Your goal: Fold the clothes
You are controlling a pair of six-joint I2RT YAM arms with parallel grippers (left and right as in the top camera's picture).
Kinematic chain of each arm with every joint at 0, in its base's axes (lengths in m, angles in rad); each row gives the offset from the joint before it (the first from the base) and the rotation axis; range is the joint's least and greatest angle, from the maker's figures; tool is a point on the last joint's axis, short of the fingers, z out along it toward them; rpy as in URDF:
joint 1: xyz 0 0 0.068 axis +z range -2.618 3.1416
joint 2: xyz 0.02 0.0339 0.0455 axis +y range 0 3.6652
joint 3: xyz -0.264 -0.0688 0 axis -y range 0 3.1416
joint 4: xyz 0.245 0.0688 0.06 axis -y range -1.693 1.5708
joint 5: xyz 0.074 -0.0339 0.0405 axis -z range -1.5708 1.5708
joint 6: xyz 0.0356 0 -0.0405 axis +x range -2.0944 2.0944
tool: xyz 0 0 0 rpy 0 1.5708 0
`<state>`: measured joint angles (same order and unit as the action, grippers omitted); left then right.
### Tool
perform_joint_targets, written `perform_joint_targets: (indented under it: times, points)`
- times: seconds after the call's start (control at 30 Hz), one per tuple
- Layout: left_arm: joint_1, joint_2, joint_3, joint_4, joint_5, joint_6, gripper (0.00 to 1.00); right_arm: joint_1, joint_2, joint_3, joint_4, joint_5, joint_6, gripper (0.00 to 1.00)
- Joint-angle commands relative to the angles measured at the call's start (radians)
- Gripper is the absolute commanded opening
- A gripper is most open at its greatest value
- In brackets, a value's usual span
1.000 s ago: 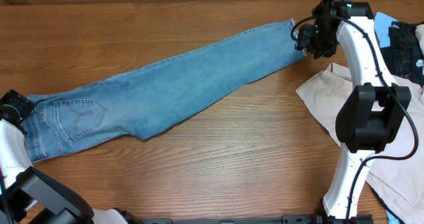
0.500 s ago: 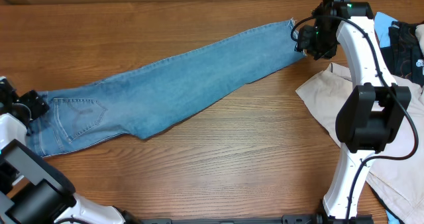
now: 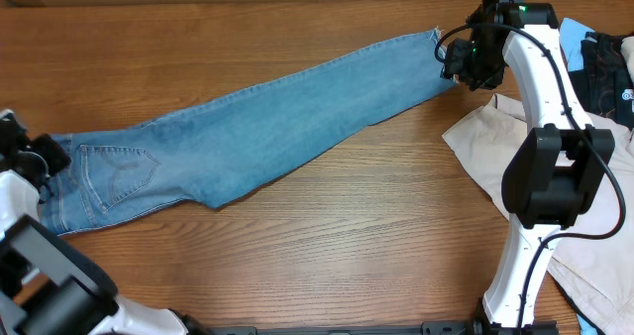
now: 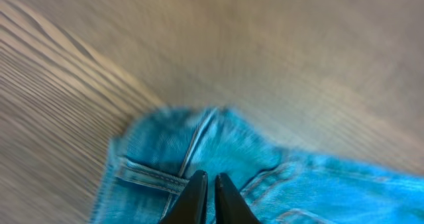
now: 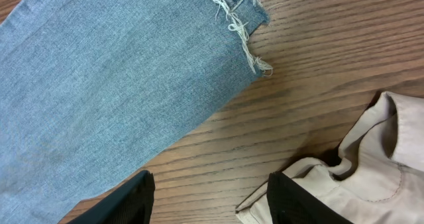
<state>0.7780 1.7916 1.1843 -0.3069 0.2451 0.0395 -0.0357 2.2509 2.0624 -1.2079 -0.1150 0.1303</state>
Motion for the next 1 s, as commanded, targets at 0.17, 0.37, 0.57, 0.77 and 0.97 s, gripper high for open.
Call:
perform_joint_targets:
  times: [0.17,0.37,0.57,0.77,0.97]
  points:
    - [-0.006,-0.124,0.014,0.003,-0.079,-0.088,0.67,-0.001,0.003,0.025,-0.006,0.01,-0.007,0.59]
    - [-0.005,-0.011,0.014,0.15,-0.116,-0.072,0.86,-0.001,0.003,0.025,-0.019,0.01,-0.007,0.59]
    - [-0.005,0.12,0.014,0.221,-0.02,-0.07,0.91,-0.001,0.003,0.025,-0.021,0.01,-0.007,0.59]
    - [-0.006,0.151,0.014,0.115,0.145,-0.083,0.32,-0.001,0.003,0.025,-0.021,0.01,-0.007,0.59]
    - [-0.003,0.008,0.014,-0.06,0.196,-0.154,0.04,-0.001,0.003,0.025,-0.021,0.01,-0.007,0.59]
